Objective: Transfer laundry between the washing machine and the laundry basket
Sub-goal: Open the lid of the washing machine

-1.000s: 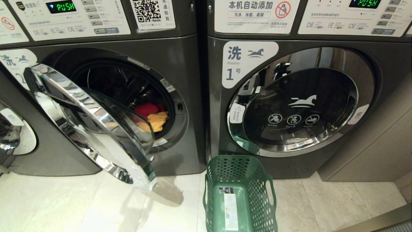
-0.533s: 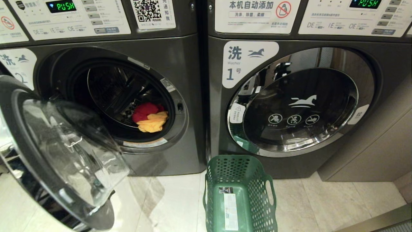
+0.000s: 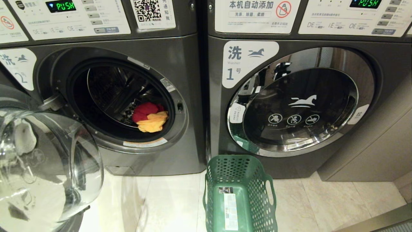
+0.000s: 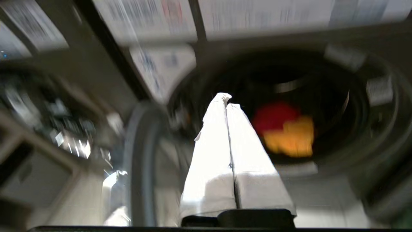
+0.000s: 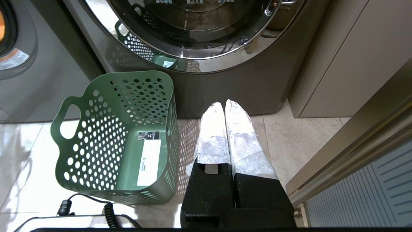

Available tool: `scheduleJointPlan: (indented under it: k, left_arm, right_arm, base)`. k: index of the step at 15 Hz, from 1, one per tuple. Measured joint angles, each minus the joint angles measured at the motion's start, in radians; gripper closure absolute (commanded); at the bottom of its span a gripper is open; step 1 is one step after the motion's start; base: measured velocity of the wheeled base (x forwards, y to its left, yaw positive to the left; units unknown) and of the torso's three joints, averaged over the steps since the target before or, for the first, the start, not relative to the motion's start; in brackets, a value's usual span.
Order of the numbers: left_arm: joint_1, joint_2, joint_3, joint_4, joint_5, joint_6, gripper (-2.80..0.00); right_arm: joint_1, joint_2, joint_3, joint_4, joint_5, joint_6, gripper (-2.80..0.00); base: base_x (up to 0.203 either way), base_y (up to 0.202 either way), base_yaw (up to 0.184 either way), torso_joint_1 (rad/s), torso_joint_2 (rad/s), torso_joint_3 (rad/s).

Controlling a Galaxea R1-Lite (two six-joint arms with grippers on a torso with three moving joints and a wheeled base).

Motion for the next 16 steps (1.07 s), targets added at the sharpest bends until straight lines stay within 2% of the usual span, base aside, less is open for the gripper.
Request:
scheduleJointPlan:
  k: [2, 3, 6, 7, 9, 12, 14, 16]
  left_arm:
    - [-0.038, 0.022, 0.024, 0.167, 0.066, -0.002, 0.00]
    - [-0.046, 0.036, 0.026, 0.245, 0.122, -0.002, 0.00]
    - [-0.068, 0.089, -0.008, 0.438, 0.393, -0.018, 0.00]
    - [-0.077, 0.109, -0.016, 0.497, 0.479, -0.051, 0.00]
    - [-0.085, 0.147, -0.025, 0.583, 0.588, -0.140, 0.00]
    - [-0.086, 0.219, -0.036, 0.660, 0.819, -0.272, 0.00]
    - [-0.083, 0.283, -0.051, 0.672, 0.886, -0.376, 0.00]
    - [-0.078, 0.340, -0.085, 0.671, 0.897, -0.404, 0.00]
  right_arm:
    - [0.000, 0.000, 0.000, 0.000, 0.000, 0.000, 0.00]
    - [0.000, 0.000, 0.000, 0.000, 0.000, 0.000, 0.00]
    - [0.000, 0.000, 0.000, 0.000, 0.000, 0.000, 0.00]
    - [0.000, 0.000, 0.000, 0.000, 0.000, 0.000, 0.00]
    - [0.000, 0.000, 0.000, 0.000, 0.000, 0.000, 0.00]
    - [0.000, 0.000, 0.000, 0.000, 0.000, 0.000, 0.00]
    - [0.000, 0.000, 0.000, 0.000, 0.000, 0.000, 0.00]
    - [0.000, 0.000, 0.000, 0.000, 0.000, 0.000, 0.00]
  base:
    - [0.000, 0.000, 0.000, 0.000, 0.00, 0.000]
    - [0.000, 0.000, 0.000, 0.000, 0.00, 0.000]
    - [0.000, 0.000, 0.000, 0.000, 0.00, 0.000]
    - [0.000, 0.000, 0.000, 0.000, 0.00, 0.000]
    - [0.000, 0.000, 0.000, 0.000, 0.00, 0.000]
    - [0.000, 0.000, 0.000, 0.000, 0.00, 0.000]
    - [0.000, 0.000, 0.000, 0.000, 0.00, 0.000]
    - [0.000, 0.000, 0.000, 0.000, 0.00, 0.000]
